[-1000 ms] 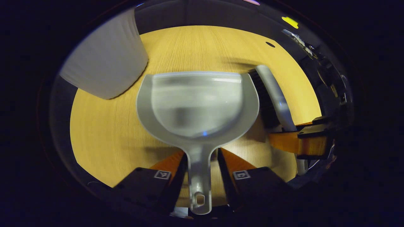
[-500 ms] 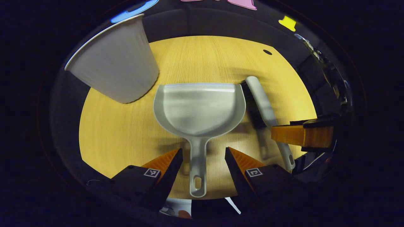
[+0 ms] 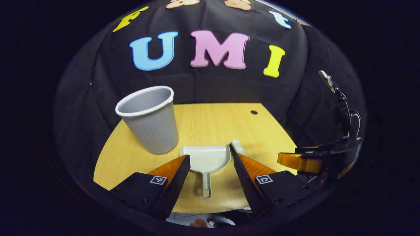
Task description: Pick up the small broom and dustpan from the desktop, sweep the trash into the dustpan with the broom, and then empty the trash into the garbage bin.
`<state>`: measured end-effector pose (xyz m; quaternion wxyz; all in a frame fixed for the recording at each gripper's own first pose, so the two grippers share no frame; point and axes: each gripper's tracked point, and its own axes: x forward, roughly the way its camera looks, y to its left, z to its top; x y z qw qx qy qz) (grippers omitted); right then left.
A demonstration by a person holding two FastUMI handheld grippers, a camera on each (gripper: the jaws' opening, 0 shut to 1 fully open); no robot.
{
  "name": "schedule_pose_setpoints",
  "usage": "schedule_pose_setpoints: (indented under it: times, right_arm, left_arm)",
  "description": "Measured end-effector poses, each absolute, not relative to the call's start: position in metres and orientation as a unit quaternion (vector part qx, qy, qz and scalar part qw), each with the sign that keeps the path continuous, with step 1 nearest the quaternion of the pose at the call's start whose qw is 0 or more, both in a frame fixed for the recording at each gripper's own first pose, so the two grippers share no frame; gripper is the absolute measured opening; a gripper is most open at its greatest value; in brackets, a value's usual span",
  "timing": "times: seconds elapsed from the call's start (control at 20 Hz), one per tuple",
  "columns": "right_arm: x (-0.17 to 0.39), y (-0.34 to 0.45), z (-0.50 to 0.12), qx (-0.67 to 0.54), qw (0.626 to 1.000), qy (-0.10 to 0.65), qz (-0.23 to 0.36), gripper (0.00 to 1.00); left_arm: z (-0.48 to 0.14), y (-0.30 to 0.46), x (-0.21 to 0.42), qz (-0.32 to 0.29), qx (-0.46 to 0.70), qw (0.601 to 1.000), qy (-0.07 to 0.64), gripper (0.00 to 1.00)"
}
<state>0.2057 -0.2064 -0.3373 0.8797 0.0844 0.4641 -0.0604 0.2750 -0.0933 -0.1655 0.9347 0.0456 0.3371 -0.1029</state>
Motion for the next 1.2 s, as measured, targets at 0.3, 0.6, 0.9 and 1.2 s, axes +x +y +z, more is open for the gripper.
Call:
schedule_pose_setpoints:
  times: [0.3,0.6,0.9,1.2]
  right_arm:
    - [0.195,-0.194,-0.216,0.063,0.977,0.192,-0.071,0.87]
    - [0.164,-0.17,-0.167,0.014,0.997,0.054,-0.052,0.96]
    - [0.158,-0.152,-0.148,-0.001,0.999,0.008,-0.036,0.95]
    - [0.161,-0.151,-0.159,0.015,0.999,0.027,-0.04,0.89]
  left_arm:
    - [-0.161,-0.091,0.262,-0.078,0.047,0.987,0.134,0.8]
    - [-0.141,-0.09,0.253,-0.062,0.074,0.995,0.024,0.8]
    - [-0.133,-0.091,0.247,-0.068,0.082,0.994,0.017,0.8]
    - [-0.136,-0.088,0.251,-0.055,0.05,0.996,0.043,0.78]
